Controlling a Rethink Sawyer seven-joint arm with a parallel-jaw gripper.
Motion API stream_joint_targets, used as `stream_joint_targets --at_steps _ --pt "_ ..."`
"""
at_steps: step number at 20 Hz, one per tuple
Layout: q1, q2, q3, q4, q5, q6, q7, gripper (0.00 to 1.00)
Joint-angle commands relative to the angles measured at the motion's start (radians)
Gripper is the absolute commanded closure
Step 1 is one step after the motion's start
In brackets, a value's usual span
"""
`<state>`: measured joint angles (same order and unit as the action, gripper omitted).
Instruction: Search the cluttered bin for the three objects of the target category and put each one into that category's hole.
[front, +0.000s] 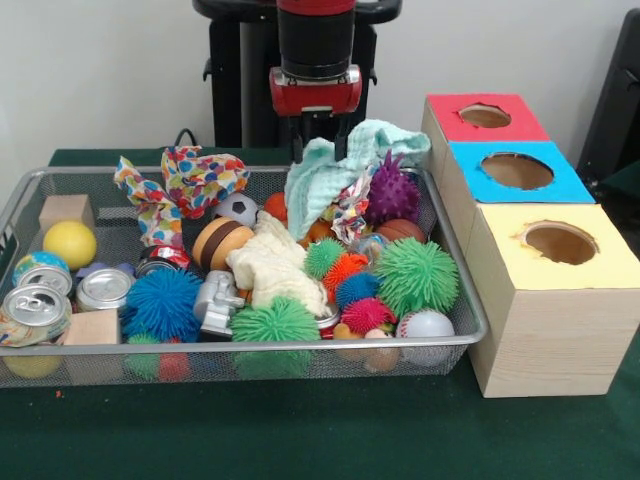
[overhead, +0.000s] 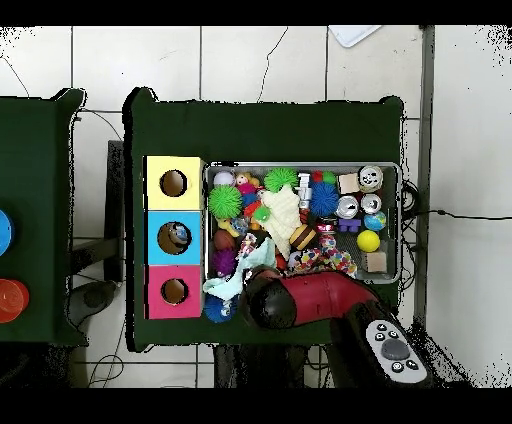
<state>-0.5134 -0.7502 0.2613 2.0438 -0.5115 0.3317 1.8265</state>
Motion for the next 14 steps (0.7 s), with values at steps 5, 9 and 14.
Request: stream_joint_targets --at_steps 5,9,14 --pt "0.055 -0.004 0.073 0.015 0.084 0.019 0.107 0.0" --pt "0.097 0.116 0.048 -0.06 0.084 -0.072 0.137 0.0" --pt "0.139 0.212 0.024 -0.138 0.084 -0.157 0.149 0.0"
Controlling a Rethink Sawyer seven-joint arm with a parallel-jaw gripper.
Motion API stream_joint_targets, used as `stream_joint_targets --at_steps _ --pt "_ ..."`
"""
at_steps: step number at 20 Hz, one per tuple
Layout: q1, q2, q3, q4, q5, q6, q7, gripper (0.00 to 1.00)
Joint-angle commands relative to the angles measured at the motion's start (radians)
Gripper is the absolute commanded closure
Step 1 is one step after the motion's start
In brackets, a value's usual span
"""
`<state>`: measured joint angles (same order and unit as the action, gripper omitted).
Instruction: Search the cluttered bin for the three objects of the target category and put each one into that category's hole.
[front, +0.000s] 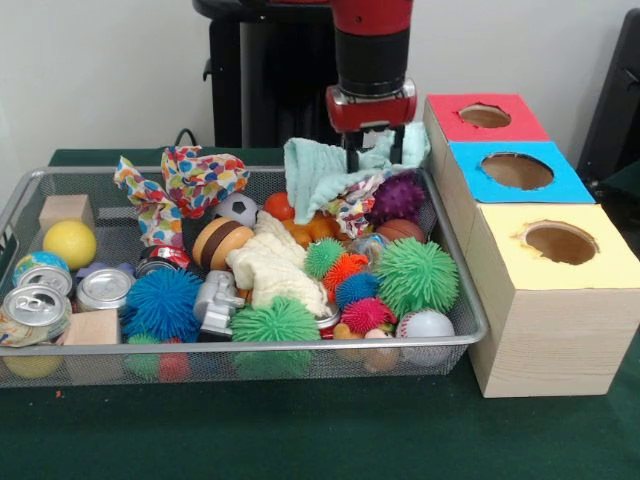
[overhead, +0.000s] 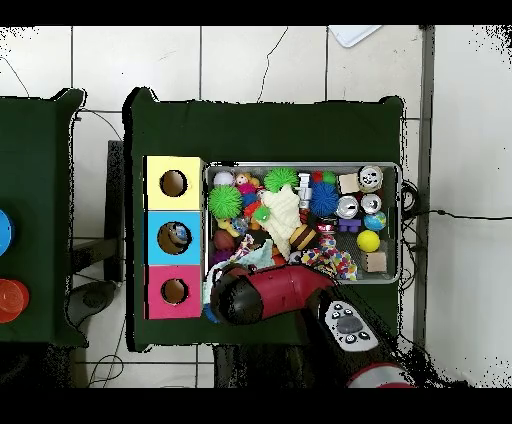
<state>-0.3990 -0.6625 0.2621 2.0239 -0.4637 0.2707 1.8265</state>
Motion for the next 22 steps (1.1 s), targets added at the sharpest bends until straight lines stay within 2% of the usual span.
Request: stream_joint_targets --at_steps 1,8,10,12,14,16,17,22 --pt "0.031 0.145 0.017 -0.135 0.032 -0.113 0.148 0.0" --pt "0.077 0.204 -0.053 -0.196 0.016 -0.146 0.133 0.0" --pt "0.114 0.248 -0.113 -0.237 0.006 -0.141 0.136 0.0" --pt "0.185 0.281 -0.208 -0.289 -0.021 -0.134 0.145 0.0" --pt "0.246 0.305 -0.296 -0.33 -0.045 -0.17 0.156 0.0" --pt "0.285 0.323 -0.352 -0.364 -0.066 -0.192 0.142 0.0" --pt "0.293 0.33 -0.365 -0.37 -0.062 -0.185 0.12 1.0" --pt "0.295 0.335 -0.374 -0.384 -0.053 -0.181 0.11 1.0"
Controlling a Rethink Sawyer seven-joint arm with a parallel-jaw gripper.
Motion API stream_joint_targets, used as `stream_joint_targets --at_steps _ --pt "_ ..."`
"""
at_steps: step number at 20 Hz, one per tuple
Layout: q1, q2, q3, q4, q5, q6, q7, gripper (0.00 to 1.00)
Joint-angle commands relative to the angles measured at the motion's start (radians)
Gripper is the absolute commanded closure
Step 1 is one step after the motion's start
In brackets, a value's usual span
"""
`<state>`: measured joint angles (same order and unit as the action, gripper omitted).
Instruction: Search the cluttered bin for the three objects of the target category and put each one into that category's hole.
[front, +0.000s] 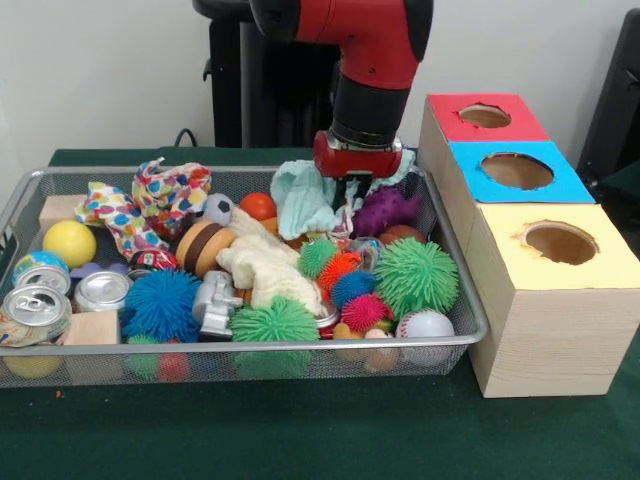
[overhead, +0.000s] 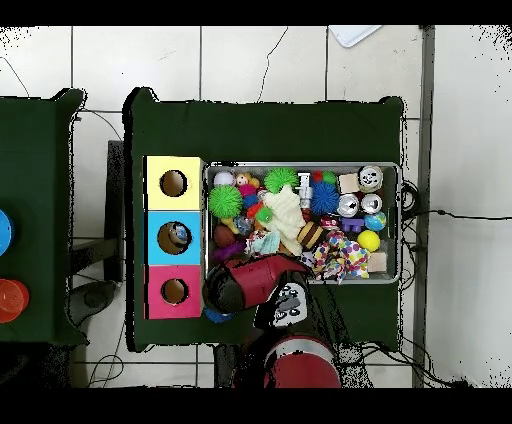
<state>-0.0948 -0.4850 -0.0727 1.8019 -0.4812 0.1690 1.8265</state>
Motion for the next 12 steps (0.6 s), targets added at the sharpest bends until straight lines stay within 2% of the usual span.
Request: stream_joint_targets --at_steps 1,3,6,9,12 --pt "-0.014 0.156 -0.035 -0.161 -0.034 -0.082 0.104 1.0" --pt "-0.018 0.154 -0.035 -0.162 -0.029 -0.086 0.102 1.0" --pt "-0.061 0.105 0.008 -0.122 -0.024 -0.067 0.081 1.0" --pt "-0.114 0.012 0.062 -0.056 -0.031 -0.001 0.027 1.0" --pt "-0.226 -0.125 0.134 0.039 -0.054 0.087 -0.084 1.0"
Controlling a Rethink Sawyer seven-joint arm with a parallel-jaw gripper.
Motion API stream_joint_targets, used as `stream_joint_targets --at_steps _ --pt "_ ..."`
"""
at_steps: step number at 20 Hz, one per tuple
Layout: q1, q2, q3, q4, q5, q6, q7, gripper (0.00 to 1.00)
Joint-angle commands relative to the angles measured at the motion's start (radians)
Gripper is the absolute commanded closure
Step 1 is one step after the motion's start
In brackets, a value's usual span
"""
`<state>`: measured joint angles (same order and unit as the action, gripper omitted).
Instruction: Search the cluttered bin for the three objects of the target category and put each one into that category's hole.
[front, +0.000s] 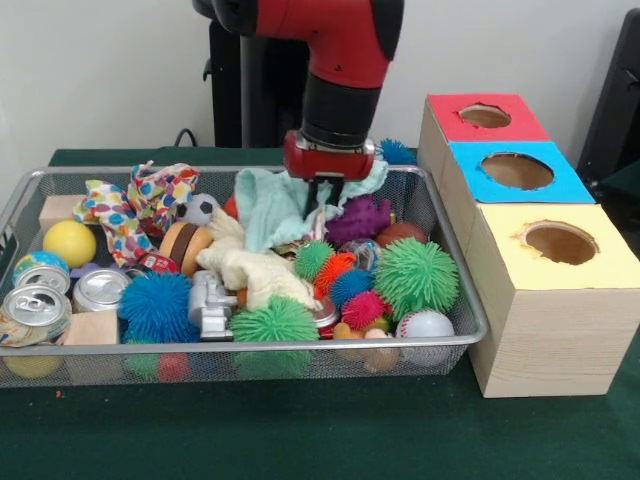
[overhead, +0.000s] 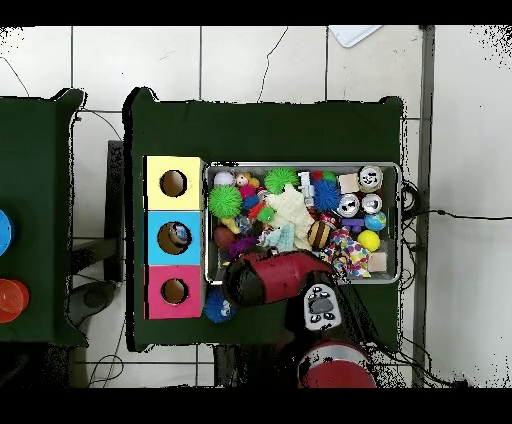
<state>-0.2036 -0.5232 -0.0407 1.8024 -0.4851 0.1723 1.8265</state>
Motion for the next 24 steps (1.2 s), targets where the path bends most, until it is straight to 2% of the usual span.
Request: stream_joint_targets --at_steps 1,3,6,10,12,14,18,24 --pt "-0.167 -0.13 0.131 0.062 -0.06 0.118 -0.138 1.0" --pt "-0.27 -0.198 0.181 0.091 -0.096 0.174 -0.259 1.0" --pt "-0.406 -0.231 0.257 0.062 -0.162 0.237 -0.431 1.0" --pt "-0.574 -0.228 0.409 -0.018 -0.241 0.327 -0.653 1.0" --pt "-0.63 -0.205 0.466 -0.057 -0.281 0.347 -0.72 1.0" --pt "-0.664 -0.182 0.507 -0.086 -0.311 0.358 -0.748 1.0" --pt "-0.689 -0.175 0.548 -0.085 -0.323 0.38 -0.747 1.0" --pt "-0.655 -0.137 0.544 -0.072 -0.272 0.407 -0.667 1.0"
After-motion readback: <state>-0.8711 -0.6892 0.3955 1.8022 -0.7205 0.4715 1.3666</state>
